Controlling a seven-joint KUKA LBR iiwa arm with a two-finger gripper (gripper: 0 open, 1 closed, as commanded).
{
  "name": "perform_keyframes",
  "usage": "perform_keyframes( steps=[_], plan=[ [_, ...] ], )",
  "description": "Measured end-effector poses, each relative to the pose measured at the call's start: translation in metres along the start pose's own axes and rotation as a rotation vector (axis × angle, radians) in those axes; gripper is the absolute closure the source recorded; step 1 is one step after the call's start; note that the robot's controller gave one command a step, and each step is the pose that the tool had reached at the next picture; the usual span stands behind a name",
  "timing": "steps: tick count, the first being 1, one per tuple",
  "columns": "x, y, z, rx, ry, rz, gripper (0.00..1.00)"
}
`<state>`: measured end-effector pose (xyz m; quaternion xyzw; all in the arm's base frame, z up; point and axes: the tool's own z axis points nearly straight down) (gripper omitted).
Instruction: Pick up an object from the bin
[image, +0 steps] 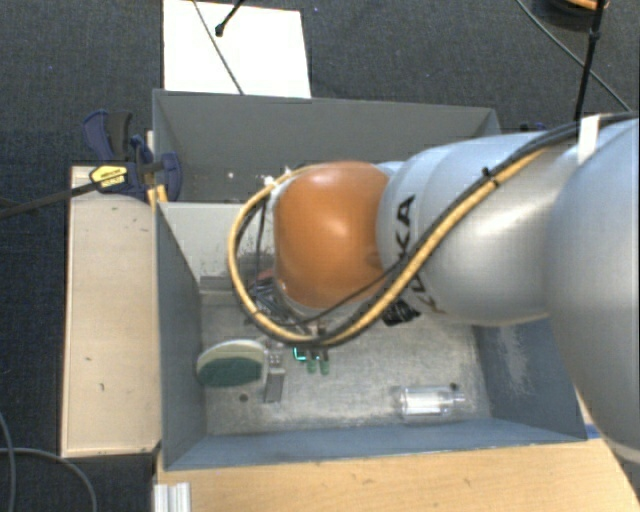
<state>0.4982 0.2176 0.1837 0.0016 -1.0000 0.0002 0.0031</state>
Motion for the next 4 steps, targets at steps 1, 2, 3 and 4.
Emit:
perform_keyframes(
  steps=[1,2,3,4],
  plan=[
    [-0.039,0.035,0.116,0.001,-0.003,-0.235,0.00],
    [-0.066,0.005,0.081,-0.001,-0.012,-0.168,0.00],
    [-0.088,0.034,0.079,0.002,-0.010,-0.425,0.00],
    [-0.094,0.019,0.114,0.000,-0.003,-0.404,0.00]
  ],
)
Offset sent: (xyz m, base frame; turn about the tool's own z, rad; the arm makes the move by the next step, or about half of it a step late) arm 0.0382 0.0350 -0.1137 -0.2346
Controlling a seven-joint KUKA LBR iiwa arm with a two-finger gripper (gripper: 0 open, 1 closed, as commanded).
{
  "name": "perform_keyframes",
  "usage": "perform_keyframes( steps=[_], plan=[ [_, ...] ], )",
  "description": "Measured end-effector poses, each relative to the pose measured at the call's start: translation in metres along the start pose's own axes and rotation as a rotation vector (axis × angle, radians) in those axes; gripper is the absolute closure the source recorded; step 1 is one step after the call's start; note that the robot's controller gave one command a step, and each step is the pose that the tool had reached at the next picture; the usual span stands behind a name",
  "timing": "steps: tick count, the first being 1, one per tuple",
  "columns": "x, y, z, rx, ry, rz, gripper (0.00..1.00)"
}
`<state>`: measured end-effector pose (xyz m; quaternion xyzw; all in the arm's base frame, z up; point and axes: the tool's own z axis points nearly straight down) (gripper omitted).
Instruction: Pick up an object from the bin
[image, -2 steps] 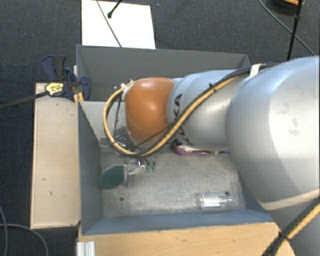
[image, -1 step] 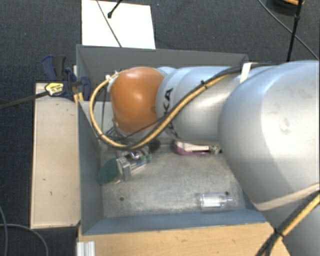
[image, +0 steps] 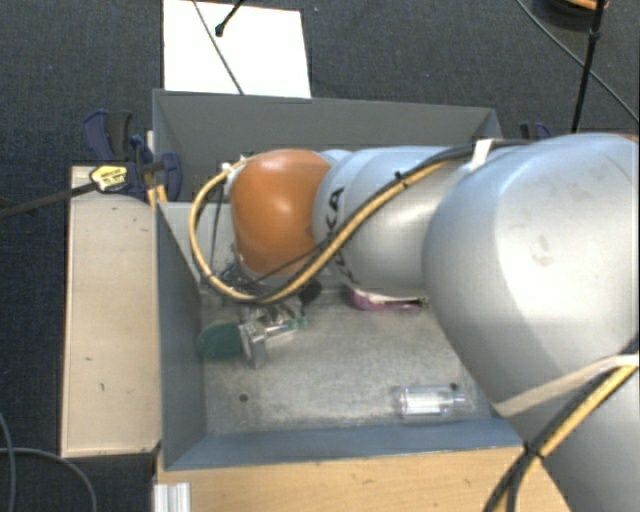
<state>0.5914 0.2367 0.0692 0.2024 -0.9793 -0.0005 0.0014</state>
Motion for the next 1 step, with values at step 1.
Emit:
perform_keyframes(
  steps=[1],
  plan=[
    [-0.0006,0.0001,-0.0012,0.000,-0.002,0.008,0.00]
  ],
)
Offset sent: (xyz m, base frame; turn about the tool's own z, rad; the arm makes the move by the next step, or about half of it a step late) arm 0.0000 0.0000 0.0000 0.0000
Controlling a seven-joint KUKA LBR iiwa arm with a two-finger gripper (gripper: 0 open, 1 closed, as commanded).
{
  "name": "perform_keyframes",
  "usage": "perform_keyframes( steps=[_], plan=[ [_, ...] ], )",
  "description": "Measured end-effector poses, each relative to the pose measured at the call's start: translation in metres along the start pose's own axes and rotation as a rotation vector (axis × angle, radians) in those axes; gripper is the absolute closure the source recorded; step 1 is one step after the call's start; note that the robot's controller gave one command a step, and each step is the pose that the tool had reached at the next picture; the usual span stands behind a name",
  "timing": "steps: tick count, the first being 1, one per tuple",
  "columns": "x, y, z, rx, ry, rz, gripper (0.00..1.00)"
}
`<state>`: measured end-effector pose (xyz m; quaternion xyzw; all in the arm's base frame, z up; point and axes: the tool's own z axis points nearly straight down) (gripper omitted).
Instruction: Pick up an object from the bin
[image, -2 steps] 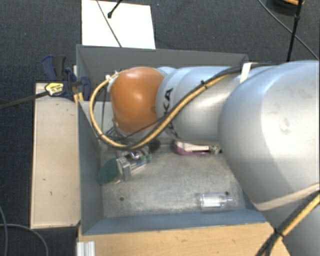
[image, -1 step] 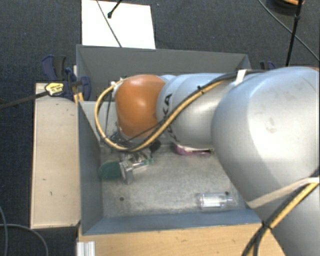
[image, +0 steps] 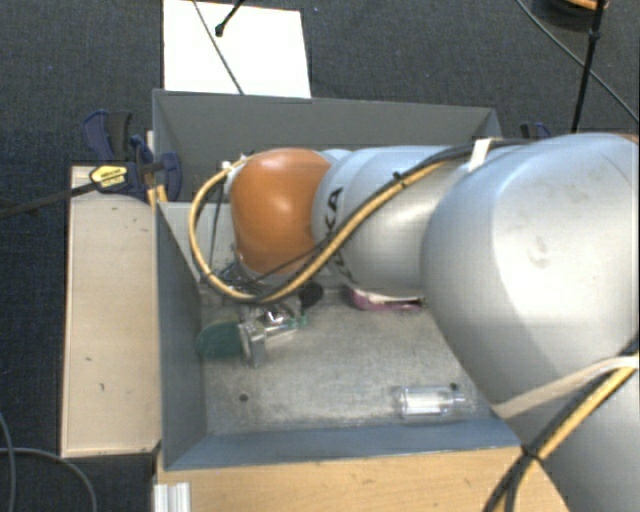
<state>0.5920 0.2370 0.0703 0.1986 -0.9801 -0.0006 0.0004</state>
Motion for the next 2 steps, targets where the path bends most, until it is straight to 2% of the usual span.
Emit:
perform_keyframes(
  steps=[1,2],
  plan=[
    [0.000,0.000,0.000,-0.001,0.001,0.003,1.00],
    [-0.002,0.000,-0.075,0.001,-0.010,0.008,1.00]
  ],
)
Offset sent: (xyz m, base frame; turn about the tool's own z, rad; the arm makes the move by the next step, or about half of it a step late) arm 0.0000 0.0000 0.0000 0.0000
